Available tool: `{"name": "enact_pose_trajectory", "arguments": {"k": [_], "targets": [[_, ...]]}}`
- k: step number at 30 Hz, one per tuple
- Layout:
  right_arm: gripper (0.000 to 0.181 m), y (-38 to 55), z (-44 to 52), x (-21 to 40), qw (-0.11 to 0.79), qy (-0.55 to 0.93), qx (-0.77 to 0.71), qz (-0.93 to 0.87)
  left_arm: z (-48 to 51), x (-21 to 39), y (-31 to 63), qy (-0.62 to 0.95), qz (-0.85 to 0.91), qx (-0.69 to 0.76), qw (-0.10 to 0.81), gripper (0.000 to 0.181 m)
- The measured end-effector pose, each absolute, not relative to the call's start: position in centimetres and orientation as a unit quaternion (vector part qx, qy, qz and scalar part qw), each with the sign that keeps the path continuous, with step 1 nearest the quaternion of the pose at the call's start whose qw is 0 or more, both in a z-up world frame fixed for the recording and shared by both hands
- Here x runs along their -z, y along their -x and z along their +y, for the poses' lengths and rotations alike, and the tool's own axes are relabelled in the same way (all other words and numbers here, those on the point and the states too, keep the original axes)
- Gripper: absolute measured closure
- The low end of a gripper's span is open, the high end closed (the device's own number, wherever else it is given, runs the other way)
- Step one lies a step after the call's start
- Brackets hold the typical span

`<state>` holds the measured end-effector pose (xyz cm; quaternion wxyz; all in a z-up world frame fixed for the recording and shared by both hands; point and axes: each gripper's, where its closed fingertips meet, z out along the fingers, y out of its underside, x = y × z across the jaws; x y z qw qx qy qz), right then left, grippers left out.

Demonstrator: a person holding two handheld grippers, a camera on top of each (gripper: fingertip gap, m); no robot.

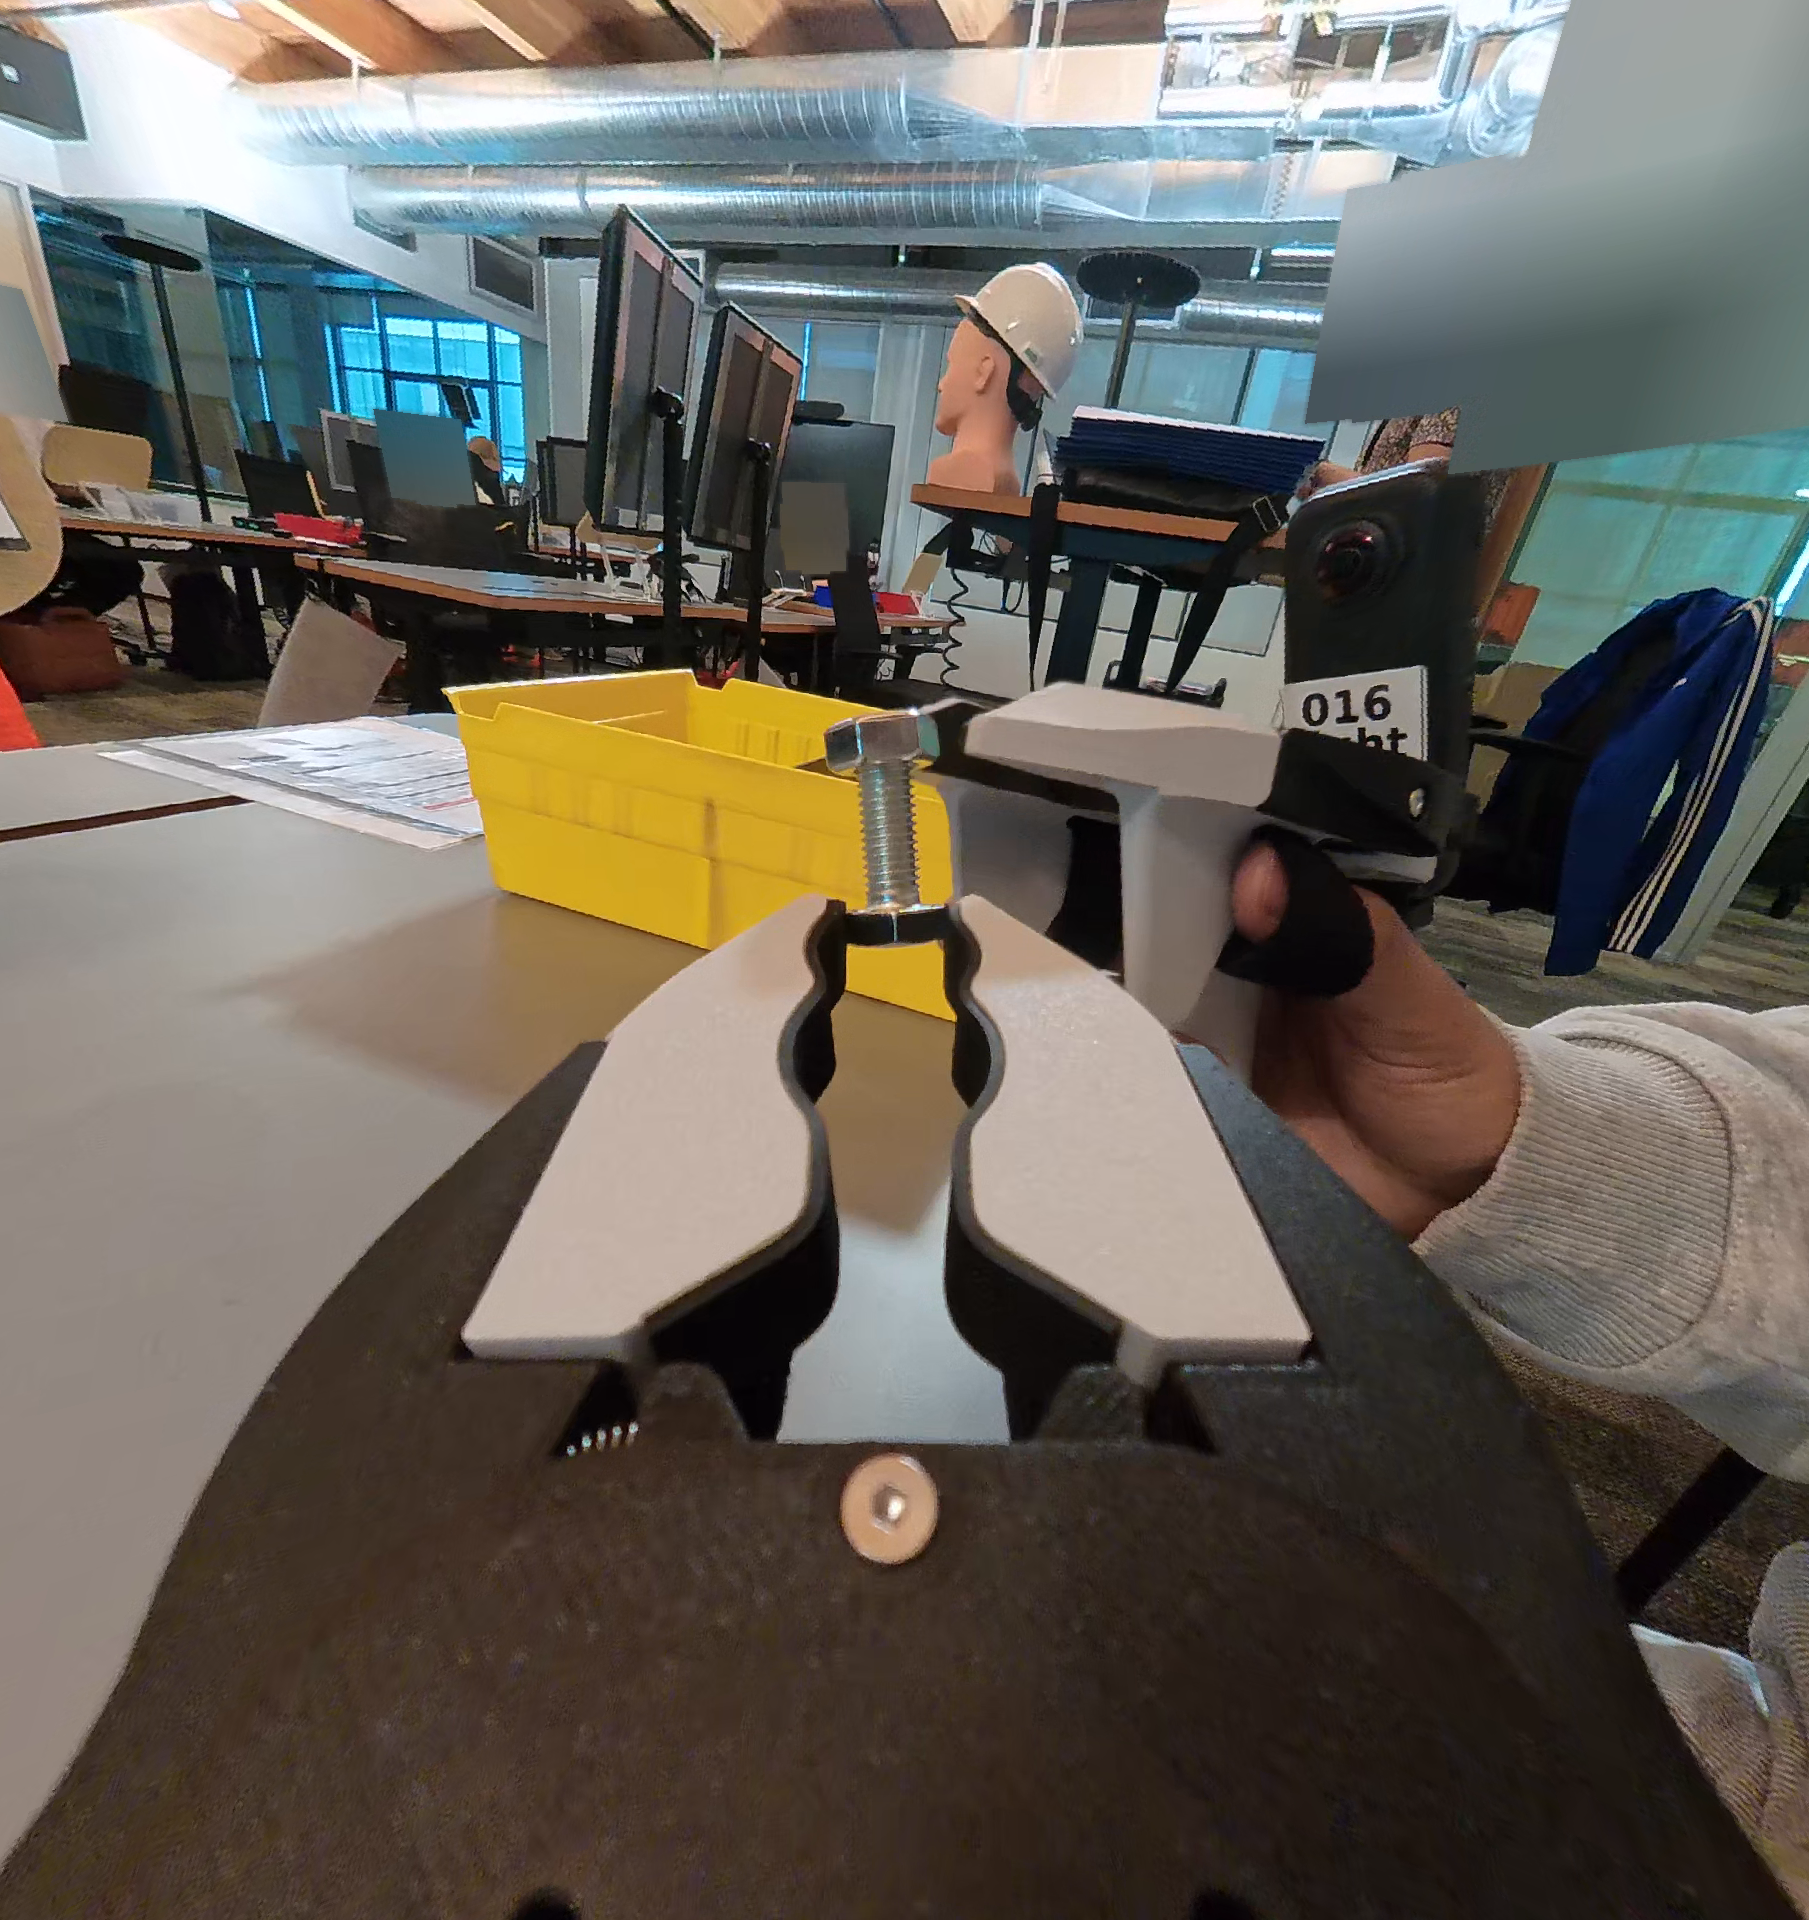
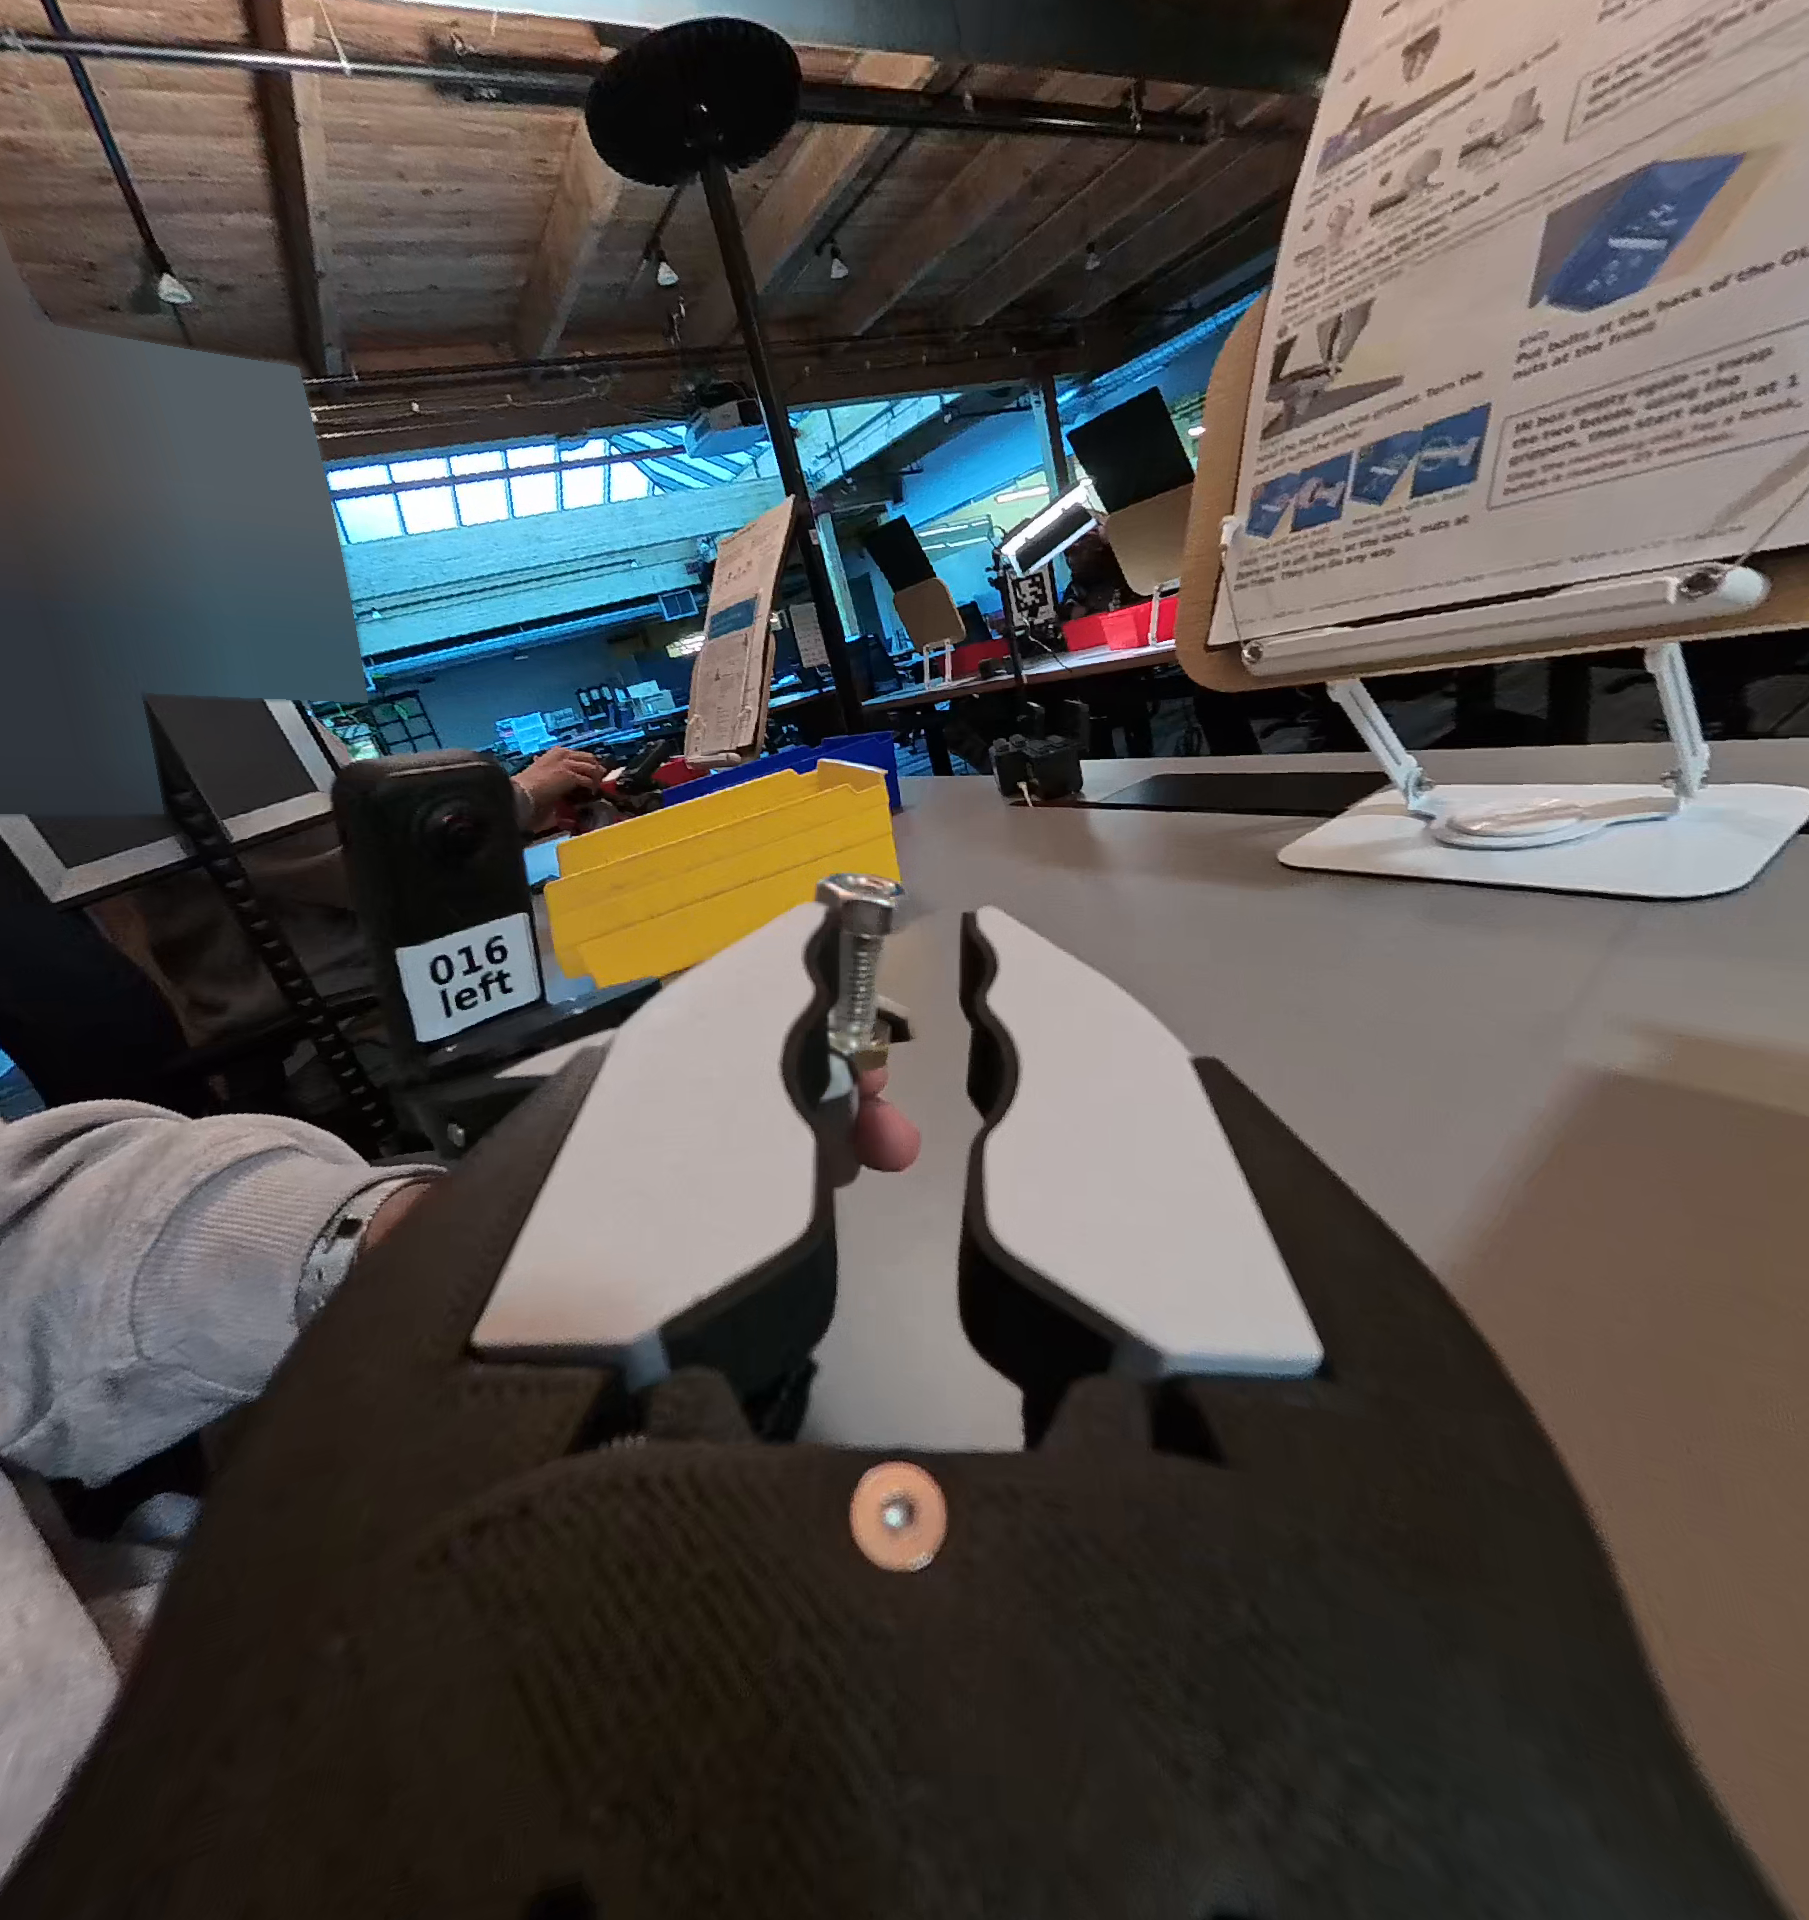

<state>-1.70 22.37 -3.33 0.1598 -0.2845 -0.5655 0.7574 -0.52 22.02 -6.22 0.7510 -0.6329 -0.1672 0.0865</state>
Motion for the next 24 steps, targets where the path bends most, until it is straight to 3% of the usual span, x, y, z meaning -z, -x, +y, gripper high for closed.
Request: {"name": "enact_pose_trajectory", "arguments": {"k": [24], "targets": [[0.152,0.8,20.7,3.5,0.147,0.257,-0.754,-0.586,23.1,6.9,-0.7,0.654,-0.144,-0.078,0.739,0.163]]}}
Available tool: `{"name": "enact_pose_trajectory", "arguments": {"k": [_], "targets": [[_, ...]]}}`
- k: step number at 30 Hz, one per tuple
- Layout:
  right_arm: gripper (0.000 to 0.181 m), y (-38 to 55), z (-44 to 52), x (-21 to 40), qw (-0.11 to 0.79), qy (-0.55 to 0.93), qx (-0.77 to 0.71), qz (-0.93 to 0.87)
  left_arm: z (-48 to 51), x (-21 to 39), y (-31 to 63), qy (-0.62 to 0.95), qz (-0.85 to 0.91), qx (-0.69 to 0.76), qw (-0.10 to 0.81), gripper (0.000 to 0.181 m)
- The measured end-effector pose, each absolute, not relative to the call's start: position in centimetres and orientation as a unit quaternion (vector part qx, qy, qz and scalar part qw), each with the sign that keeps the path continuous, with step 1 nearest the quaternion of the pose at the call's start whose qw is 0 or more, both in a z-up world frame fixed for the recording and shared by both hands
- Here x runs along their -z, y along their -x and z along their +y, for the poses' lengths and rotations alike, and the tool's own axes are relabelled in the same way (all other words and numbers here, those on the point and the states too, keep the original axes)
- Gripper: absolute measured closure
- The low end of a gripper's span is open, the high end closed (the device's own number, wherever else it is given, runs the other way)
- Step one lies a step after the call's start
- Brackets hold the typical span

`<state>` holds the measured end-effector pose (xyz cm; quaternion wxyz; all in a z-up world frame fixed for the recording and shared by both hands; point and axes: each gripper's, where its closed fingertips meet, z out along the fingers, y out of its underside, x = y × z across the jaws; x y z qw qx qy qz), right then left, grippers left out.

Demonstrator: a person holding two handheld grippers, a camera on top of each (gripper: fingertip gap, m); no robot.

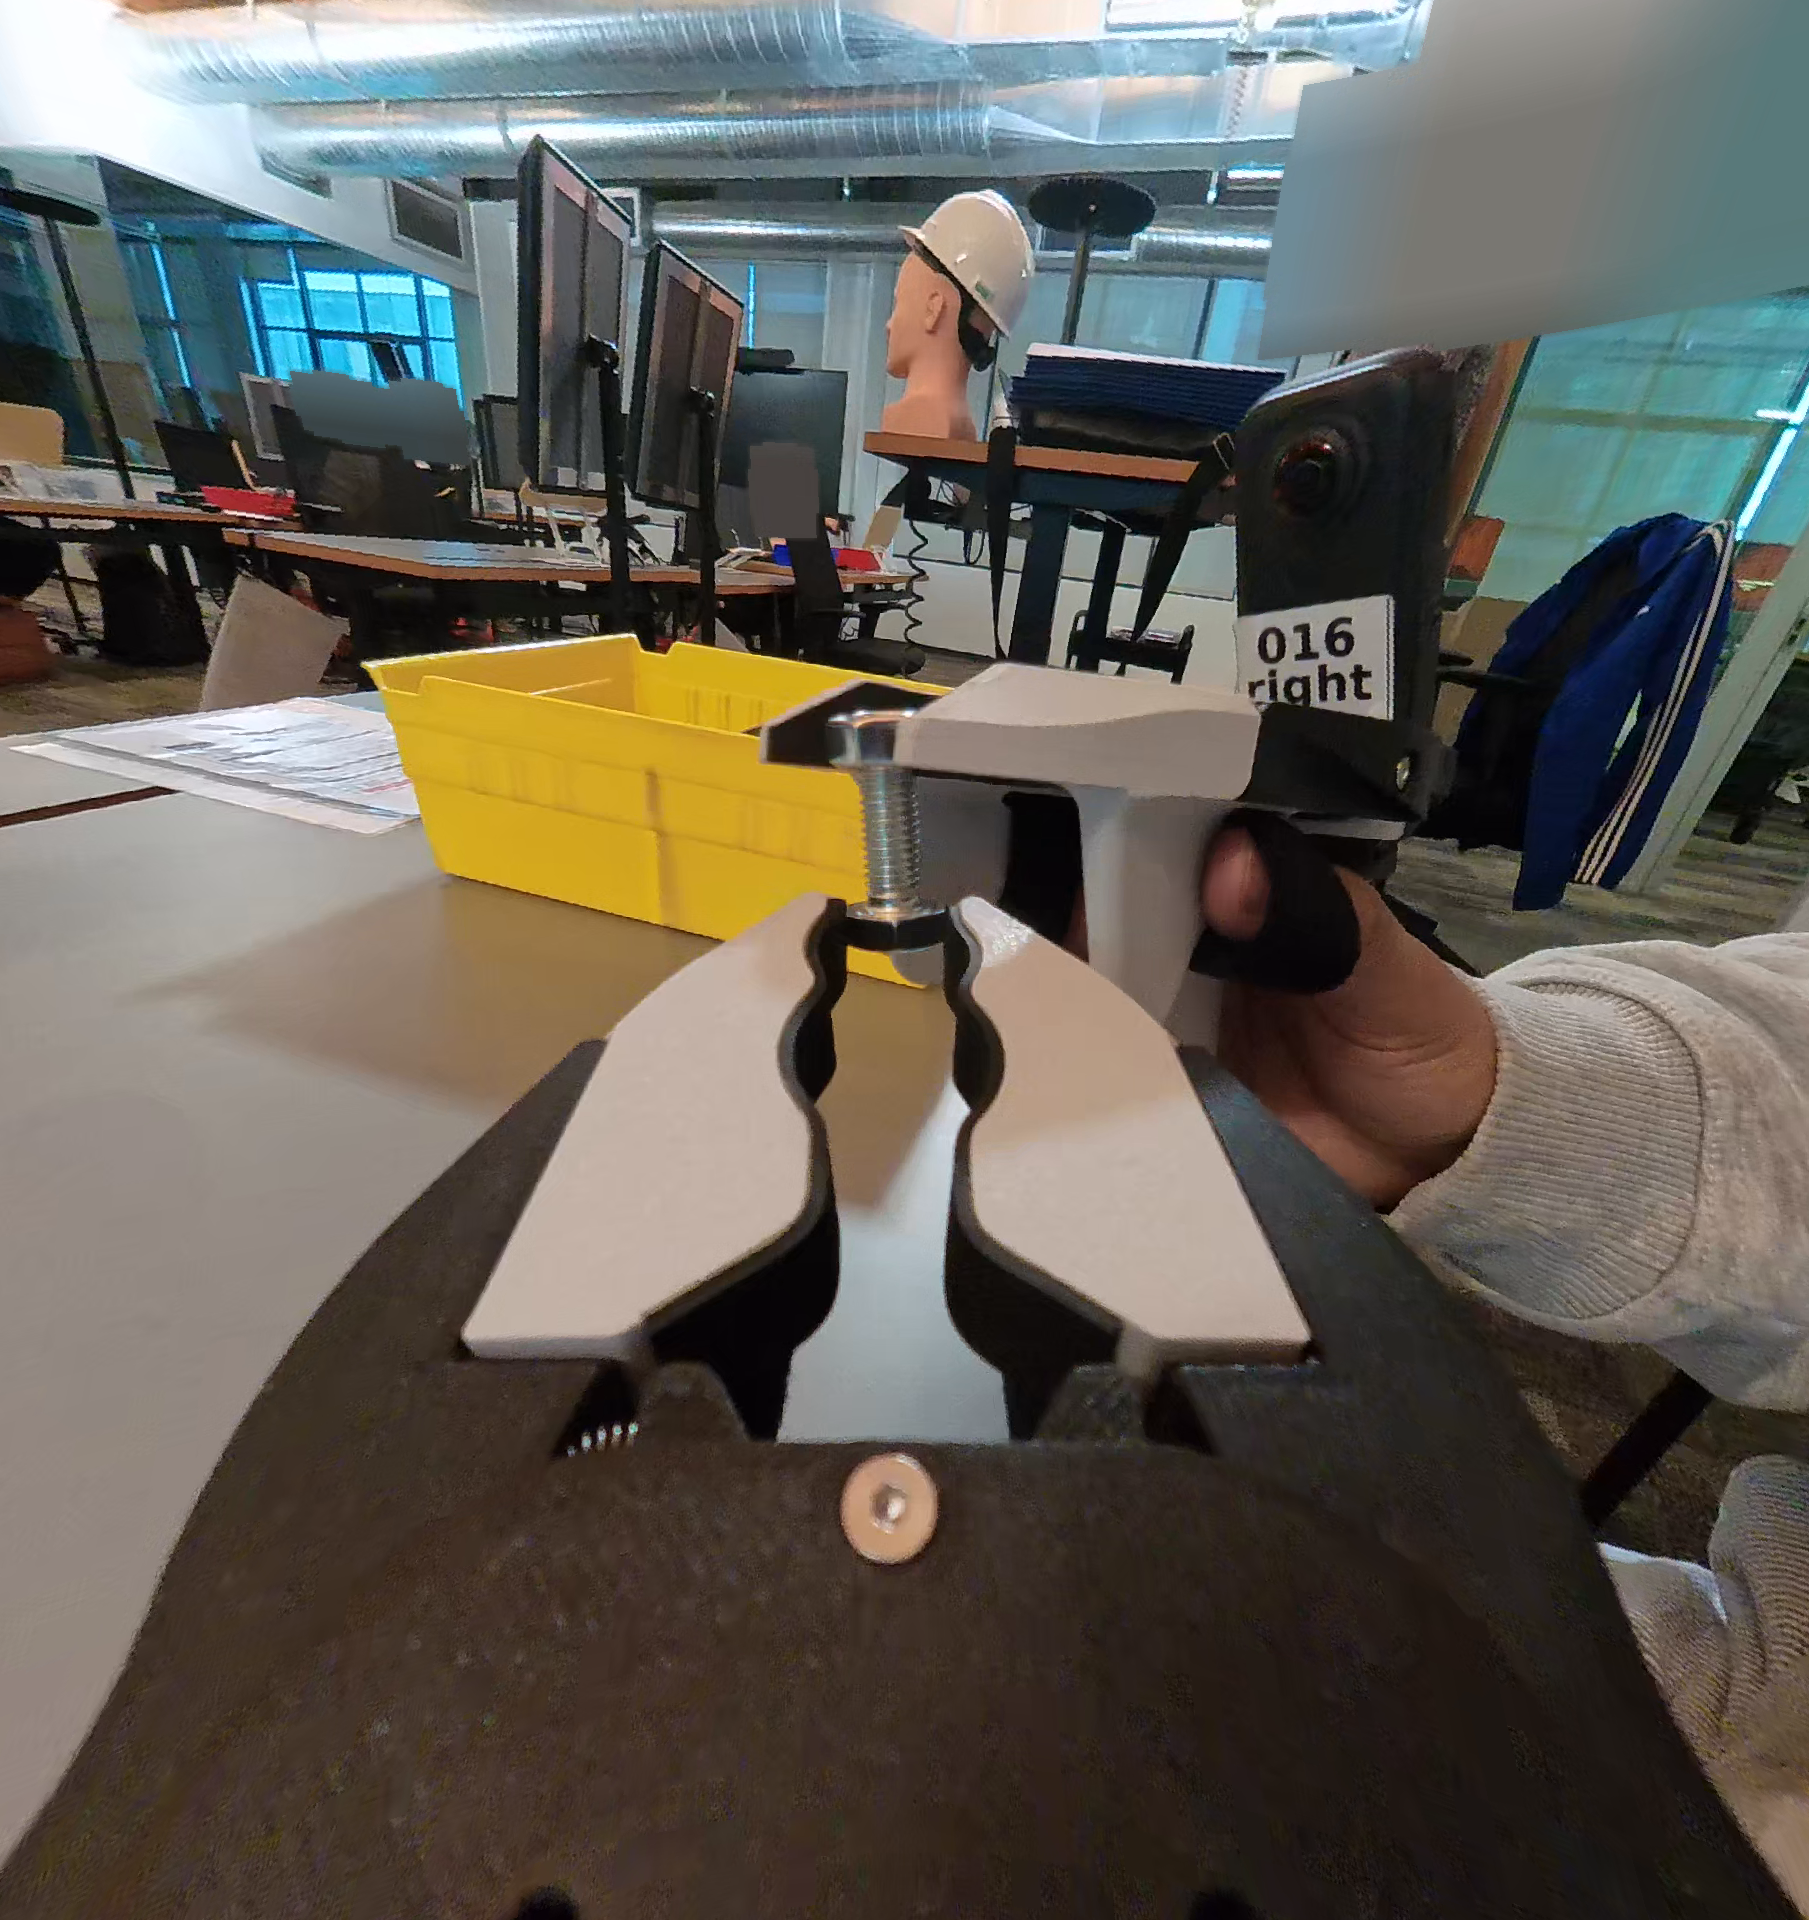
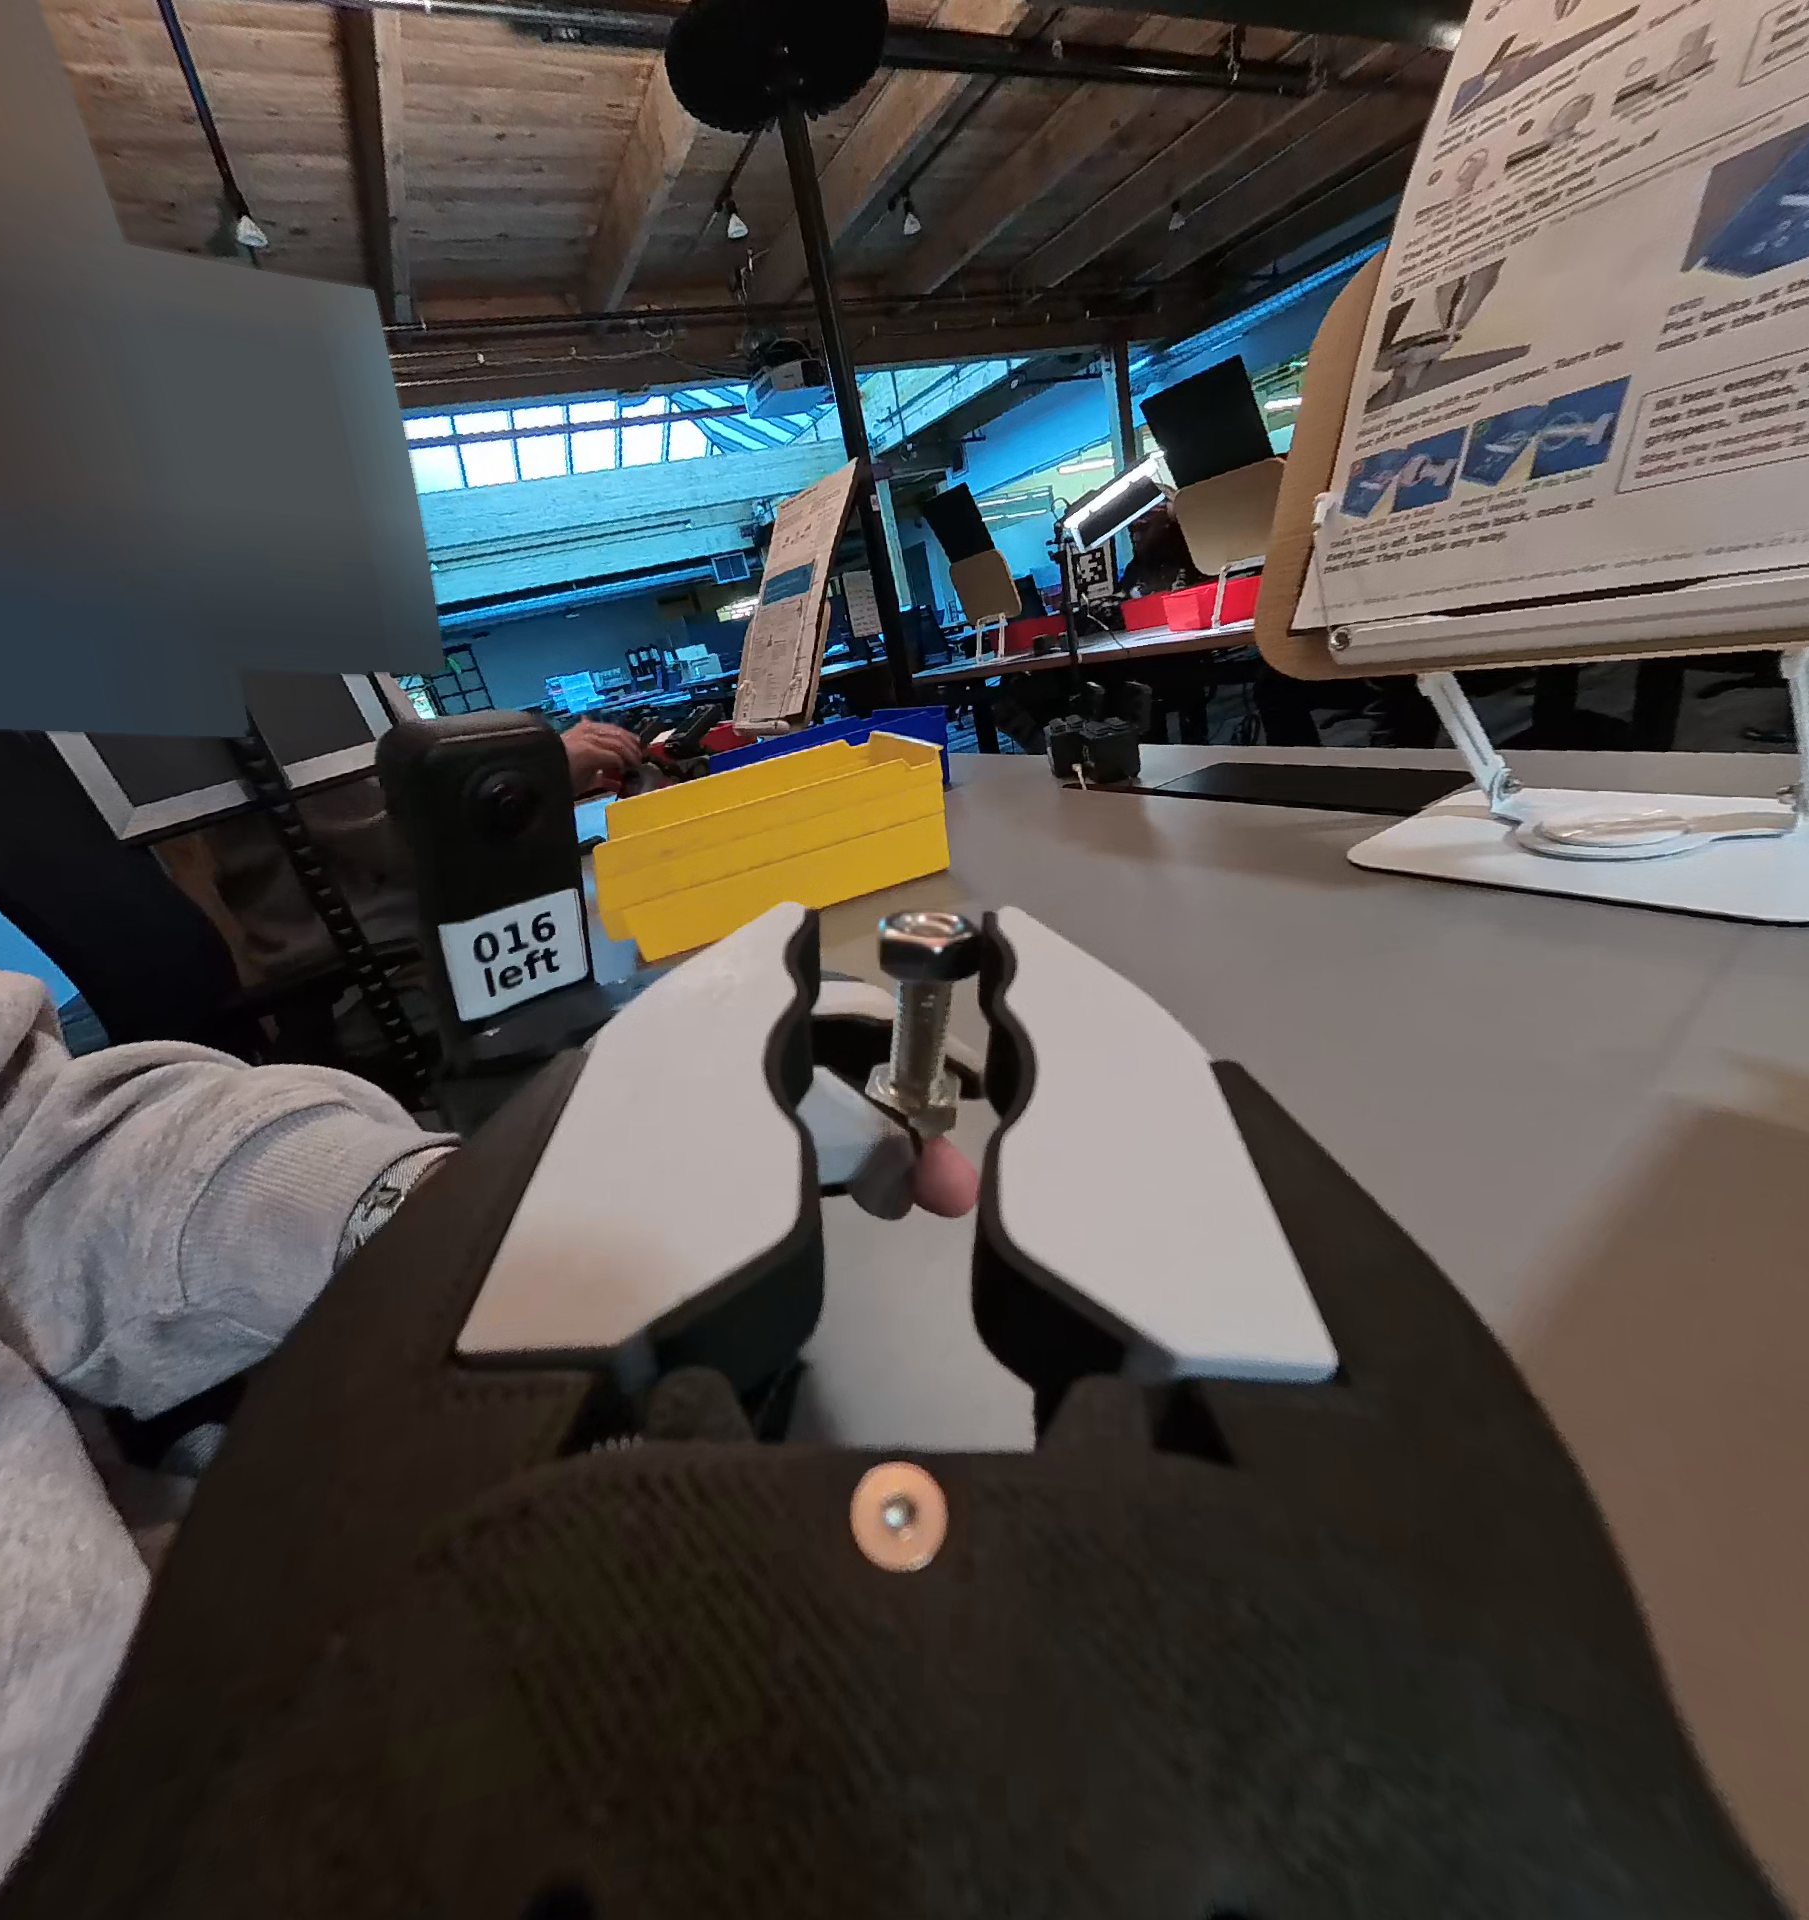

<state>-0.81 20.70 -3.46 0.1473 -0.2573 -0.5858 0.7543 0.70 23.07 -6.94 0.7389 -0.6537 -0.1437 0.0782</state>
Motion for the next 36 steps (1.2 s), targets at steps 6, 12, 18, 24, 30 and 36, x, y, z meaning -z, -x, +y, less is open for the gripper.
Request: {"name": "enact_pose_trajectory", "arguments": {"k": [6,12,18,24,30,36], "targets": [[0.152,0.7,20.5,3.6,0.151,0.252,-0.75,-0.593,23.1,7.0,-0.8,0.654,-0.142,-0.074,0.739,0.163],[0.149,0.9,20.8,3.3,0.172,0.251,-0.75,-0.588,22.6,6.5,-0.2,0.638,-0.16,-0.071,0.75,0.163],[0.148,0.9,20.9,3.3,0.174,0.253,-0.75,-0.586,22.0,6.5,0.8,0.629,-0.188,-0.071,0.751,0.163],[0.145,0.7,20.4,3.4,0.186,0.242,-0.742,-0.597,22.4,6.7,0.2,0.641,-0.17,-0.079,0.744,0.163],[0.139,0.4,19.7,3.7,0.187,0.229,-0.735,-0.61,23.2,7.3,-0.5,0.658,-0.156,-0.069,0.733,0.163],[0.139,0.0,19.0,4.1,0.178,0.219,-0.728,-0.625,23.1,7.3,-0.5,0.658,-0.154,-0.071,0.733,0.163]]}}
